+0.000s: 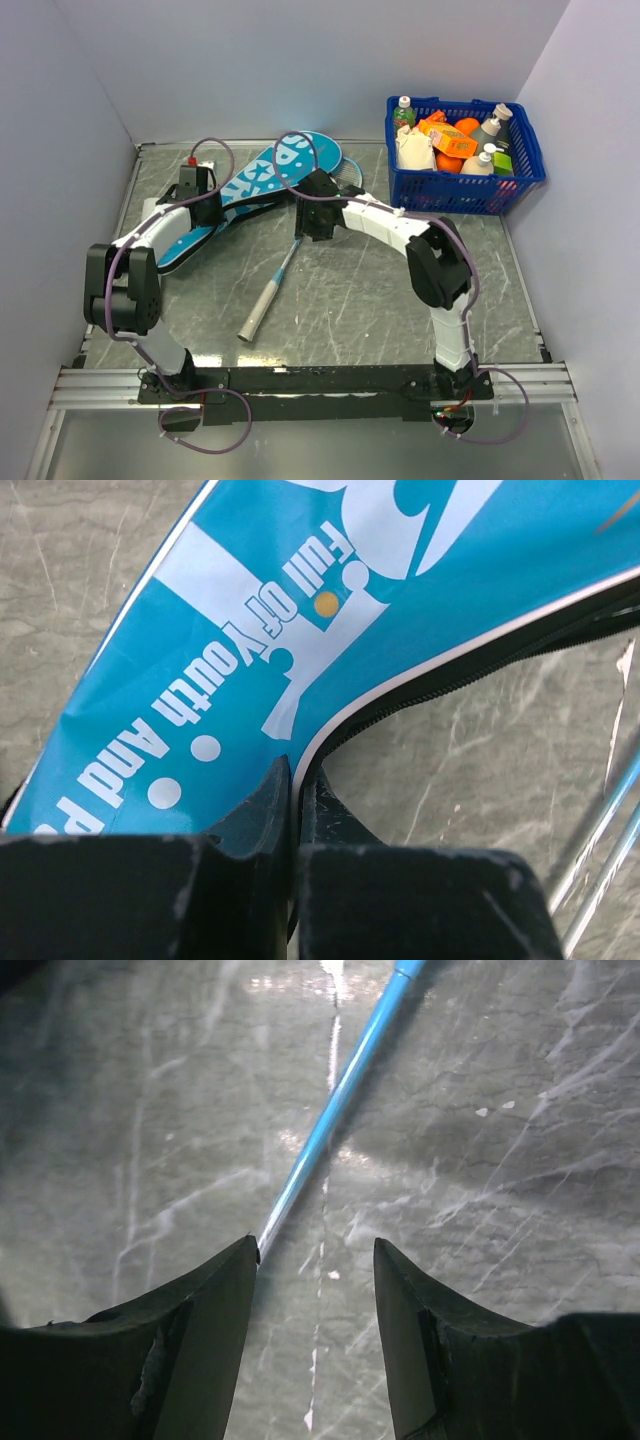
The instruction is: Pack up the badminton gear
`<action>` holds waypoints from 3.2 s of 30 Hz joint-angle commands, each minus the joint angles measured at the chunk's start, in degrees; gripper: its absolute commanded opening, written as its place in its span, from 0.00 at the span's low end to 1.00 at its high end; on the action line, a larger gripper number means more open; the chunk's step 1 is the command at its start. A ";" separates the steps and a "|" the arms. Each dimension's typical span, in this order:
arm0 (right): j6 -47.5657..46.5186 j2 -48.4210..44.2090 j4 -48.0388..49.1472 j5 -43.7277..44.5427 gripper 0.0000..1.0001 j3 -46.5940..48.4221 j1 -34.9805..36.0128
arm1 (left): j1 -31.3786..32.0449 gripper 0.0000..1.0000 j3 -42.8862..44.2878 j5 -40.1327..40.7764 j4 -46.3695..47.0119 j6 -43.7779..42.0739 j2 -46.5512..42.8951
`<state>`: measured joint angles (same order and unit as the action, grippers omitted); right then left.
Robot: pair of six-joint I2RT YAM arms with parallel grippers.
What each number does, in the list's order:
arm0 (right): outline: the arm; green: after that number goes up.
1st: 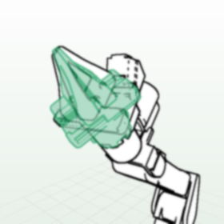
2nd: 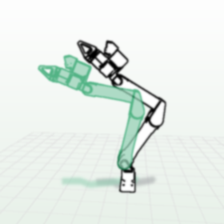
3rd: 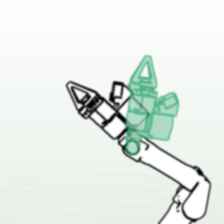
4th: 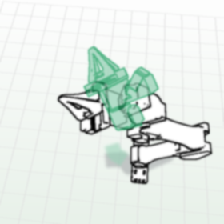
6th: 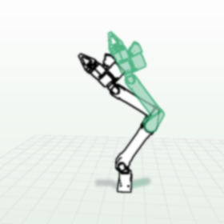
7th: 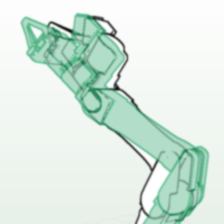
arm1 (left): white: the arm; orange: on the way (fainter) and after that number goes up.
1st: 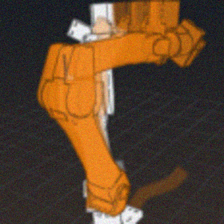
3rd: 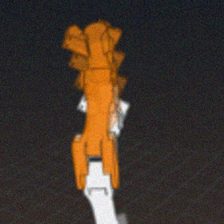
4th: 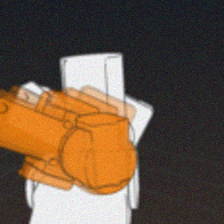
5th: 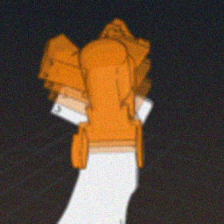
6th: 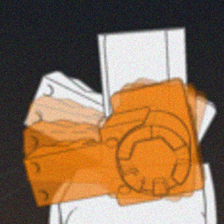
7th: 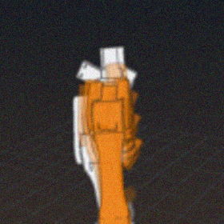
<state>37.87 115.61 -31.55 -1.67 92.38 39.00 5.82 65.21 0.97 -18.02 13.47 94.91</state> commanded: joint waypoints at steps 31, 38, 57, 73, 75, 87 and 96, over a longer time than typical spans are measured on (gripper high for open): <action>-1.21 18.60 -18.54 8.88 0.29 16.71 5.03 | -1.25 0.02 -0.35 -6.34 6.16 5.16 -4.56; -3.59 13.26 -18.82 9.85 0.00 7.39 4.86 | -1.34 0.03 -0.87 -6.16 6.16 4.81 -6.67; -21.08 -14.70 -13.45 7.38 0.00 -27.49 -2.53 | 8.68 0.01 -4.73 -1.15 4.48 7.44 -9.48; -18.62 -20.69 -10.55 5.27 0.41 -34.81 -3.76 | 14.83 0.18 -13.61 -7.73 9.32 11.22 -9.74; -18.18 -21.48 -10.64 6.24 0.43 -34.72 -3.76 | 15.00 0.29 -13.88 -8.44 9.67 10.87 -10.27; -16.69 -28.59 -12.04 7.47 0.48 -34.37 -3.67 | 15.44 0.57 -13.27 -7.92 5.55 7.45 -14.31; -16.51 -30.62 -11.95 5.72 0.48 -34.98 -3.67 | 16.06 0.55 -15.64 -6.42 2.73 6.83 -17.48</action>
<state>20.64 87.92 -42.28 4.80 57.60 35.14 21.15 50.92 -6.33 -14.00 21.23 80.01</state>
